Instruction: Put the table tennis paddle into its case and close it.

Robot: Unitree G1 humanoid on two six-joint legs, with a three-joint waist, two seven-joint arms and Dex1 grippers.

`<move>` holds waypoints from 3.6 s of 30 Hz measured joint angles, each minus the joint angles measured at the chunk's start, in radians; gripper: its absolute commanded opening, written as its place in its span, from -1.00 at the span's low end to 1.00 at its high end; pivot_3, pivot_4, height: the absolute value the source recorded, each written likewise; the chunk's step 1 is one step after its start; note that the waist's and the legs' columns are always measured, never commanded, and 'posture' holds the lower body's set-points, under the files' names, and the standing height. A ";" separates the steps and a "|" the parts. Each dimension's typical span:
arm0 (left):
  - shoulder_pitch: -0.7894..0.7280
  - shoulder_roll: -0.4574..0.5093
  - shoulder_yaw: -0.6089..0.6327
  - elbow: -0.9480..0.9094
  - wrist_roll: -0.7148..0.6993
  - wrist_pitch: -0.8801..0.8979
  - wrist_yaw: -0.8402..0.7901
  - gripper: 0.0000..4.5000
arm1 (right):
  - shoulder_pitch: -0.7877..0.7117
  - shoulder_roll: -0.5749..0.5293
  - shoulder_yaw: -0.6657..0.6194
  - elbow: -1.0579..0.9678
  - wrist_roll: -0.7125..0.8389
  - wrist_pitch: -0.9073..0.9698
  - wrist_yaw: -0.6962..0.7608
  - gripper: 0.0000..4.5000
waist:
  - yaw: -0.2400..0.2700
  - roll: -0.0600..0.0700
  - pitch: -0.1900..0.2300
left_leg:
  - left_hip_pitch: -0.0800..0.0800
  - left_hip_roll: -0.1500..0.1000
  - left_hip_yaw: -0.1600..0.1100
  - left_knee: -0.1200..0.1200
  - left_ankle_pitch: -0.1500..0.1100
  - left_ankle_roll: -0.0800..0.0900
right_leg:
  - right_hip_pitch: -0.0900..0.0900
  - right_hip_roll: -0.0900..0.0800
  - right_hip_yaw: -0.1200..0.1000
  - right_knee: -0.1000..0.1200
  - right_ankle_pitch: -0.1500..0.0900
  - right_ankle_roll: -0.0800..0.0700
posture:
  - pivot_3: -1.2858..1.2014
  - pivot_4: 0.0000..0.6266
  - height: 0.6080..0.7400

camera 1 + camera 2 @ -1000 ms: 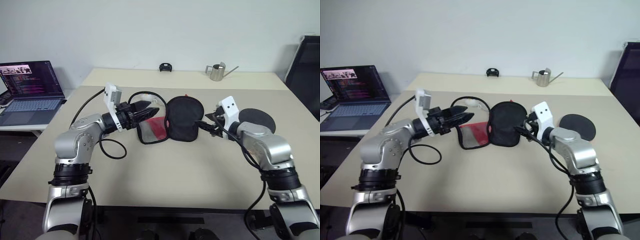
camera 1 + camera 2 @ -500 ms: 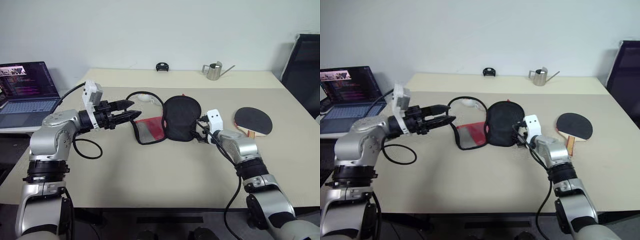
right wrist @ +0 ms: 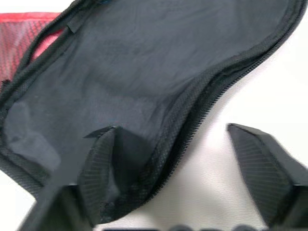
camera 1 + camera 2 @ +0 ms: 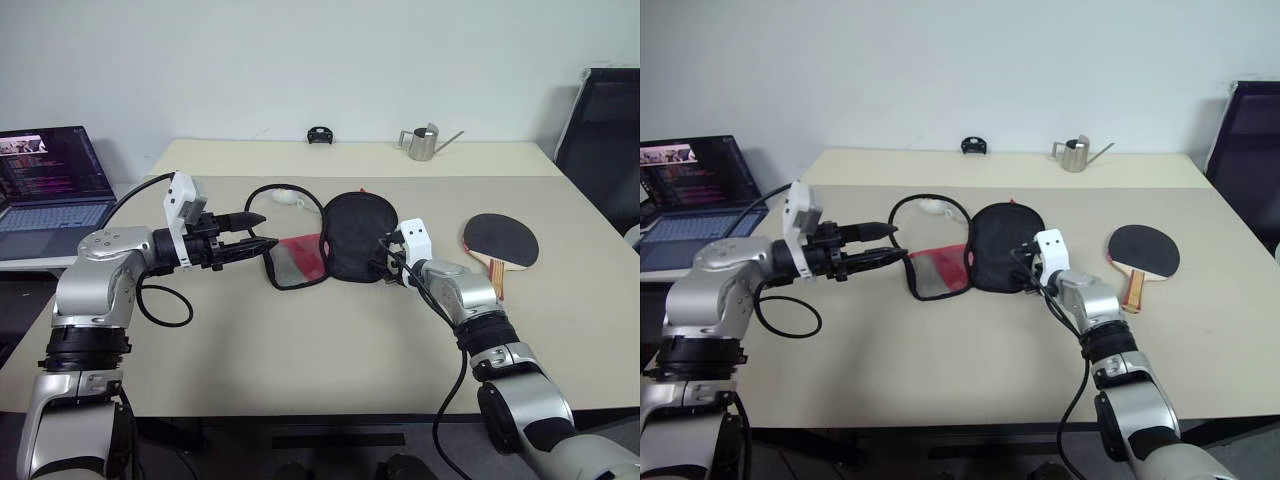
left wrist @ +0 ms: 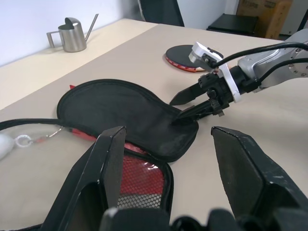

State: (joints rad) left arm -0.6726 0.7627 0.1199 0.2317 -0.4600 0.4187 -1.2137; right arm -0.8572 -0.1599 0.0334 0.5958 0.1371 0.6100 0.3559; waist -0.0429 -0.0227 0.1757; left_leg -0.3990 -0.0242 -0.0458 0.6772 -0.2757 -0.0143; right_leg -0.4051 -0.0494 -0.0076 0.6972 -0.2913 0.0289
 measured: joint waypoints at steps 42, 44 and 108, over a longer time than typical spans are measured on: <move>-0.017 -0.025 -0.075 -0.035 0.012 -0.034 -0.075 0.37 | 0.100 -0.282 -0.002 -0.320 0.002 0.302 0.166 -0.99 | 0.010 0.000 0.000 | -0.002 0.000 0.000 0.000 0.000 0.000 | 0.000 0.000 -0.001 -0.002 0.000 0.000 | 0.03 -0.52 1.00; -0.018 -0.025 -0.075 -0.035 0.012 -0.034 -0.075 0.37 | 0.101 -0.282 -0.002 -0.320 0.003 0.302 0.164 -0.99 | 0.011 0.000 0.000 | -0.002 0.000 0.000 0.000 0.000 0.000 | 0.000 0.000 -0.001 -0.002 0.000 0.000 | 0.03 -0.52 1.00; -0.100 -0.094 -0.116 0.017 0.038 -0.049 -0.084 0.37 | 0.268 -0.195 -0.319 -0.340 0.002 0.192 -0.336 0.99 | 0.008 0.000 0.000 | 0.000 0.000 0.003 0.000 0.001 0.002 | 0.002 0.000 0.001 0.000 0.000 0.000 | 0.03 -0.52 1.00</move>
State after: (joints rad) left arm -0.7731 0.6691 0.0040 0.2485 -0.4225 0.3695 -1.2975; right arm -0.5894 -0.3545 -0.2859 0.2558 0.1387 0.8019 0.0200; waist -0.0352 -0.0228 0.1760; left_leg -0.3989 -0.0241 -0.0432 0.6777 -0.2747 -0.0119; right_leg -0.4034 -0.0491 -0.0069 0.6968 -0.2909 0.0286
